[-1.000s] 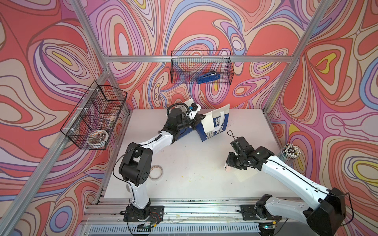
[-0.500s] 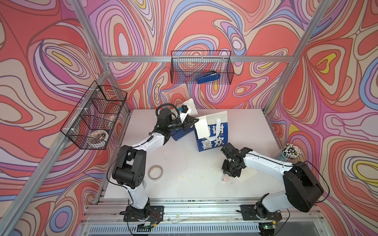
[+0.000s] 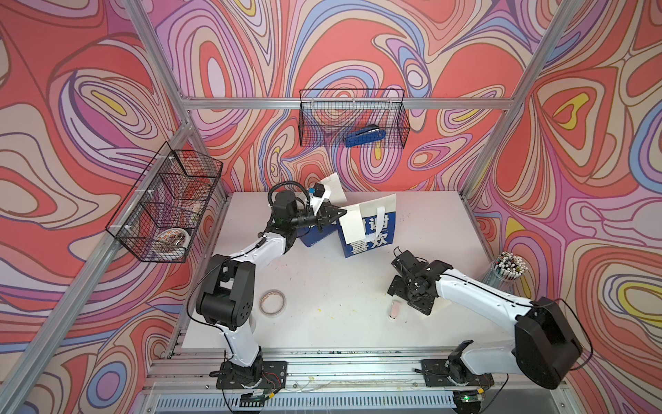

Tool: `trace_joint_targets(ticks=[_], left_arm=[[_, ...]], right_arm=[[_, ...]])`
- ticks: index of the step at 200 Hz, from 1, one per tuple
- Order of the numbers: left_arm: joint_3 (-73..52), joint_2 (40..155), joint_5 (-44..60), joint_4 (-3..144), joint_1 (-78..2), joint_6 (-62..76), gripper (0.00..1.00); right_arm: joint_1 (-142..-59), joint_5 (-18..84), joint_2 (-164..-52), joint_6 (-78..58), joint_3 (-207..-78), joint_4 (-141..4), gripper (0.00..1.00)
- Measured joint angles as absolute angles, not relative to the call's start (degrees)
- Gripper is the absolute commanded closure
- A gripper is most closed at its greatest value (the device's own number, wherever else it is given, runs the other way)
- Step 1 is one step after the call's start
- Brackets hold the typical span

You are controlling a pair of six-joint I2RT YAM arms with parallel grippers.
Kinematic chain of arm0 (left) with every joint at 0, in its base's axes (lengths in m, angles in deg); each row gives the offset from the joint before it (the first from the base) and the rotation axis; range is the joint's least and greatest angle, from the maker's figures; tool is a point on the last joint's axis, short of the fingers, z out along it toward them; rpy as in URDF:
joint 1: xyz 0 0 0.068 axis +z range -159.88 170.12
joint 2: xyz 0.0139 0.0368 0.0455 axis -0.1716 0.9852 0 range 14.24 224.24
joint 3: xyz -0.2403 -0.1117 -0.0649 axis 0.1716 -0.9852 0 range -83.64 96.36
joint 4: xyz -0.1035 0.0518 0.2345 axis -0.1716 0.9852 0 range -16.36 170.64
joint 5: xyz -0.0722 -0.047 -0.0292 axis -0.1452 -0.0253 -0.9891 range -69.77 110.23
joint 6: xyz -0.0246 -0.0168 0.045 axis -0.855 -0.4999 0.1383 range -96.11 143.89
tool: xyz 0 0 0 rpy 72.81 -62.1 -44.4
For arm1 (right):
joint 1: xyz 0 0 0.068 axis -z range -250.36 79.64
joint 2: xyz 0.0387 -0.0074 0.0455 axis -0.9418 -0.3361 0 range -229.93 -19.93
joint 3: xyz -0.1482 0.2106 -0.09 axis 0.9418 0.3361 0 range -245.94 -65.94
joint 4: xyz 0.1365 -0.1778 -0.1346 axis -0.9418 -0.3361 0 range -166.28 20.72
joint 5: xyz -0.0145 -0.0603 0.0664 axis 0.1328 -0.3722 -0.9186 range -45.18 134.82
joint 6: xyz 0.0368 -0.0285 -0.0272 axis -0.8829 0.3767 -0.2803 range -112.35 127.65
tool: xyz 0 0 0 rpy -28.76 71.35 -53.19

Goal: Staple the receipts to the bags
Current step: Move the takeout bag to the center of the board, then place the takeout bag at the center of the board.

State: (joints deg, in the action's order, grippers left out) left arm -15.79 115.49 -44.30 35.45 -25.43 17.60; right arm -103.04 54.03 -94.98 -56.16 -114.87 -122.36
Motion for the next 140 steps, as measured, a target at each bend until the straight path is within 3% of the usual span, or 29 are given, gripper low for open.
trace_joint_targets(ticks=[27,57,108,140], left_arm=[[-16.81,115.49,-46.53,35.38,-24.34,16.92,1.0],[-17.42,115.49,-49.0,37.48,-24.14,16.77,1.0],[-15.96,112.7,-49.35,52.65,-24.19,28.33,1.0],[-12.2,109.77,-47.28,69.57,-24.17,41.56,1.0]], right_arm=[[-101.62,65.16,-89.36,-61.85,-118.62,-130.21,0.02],[-92.99,67.93,-87.2,-64.49,-118.76,-133.16,0.02],[-79.0,55.54,-89.78,-69.65,-111.7,-128.64,0.06],[-77.1,50.71,-92.16,-72.64,-108.57,-126.56,0.09]])
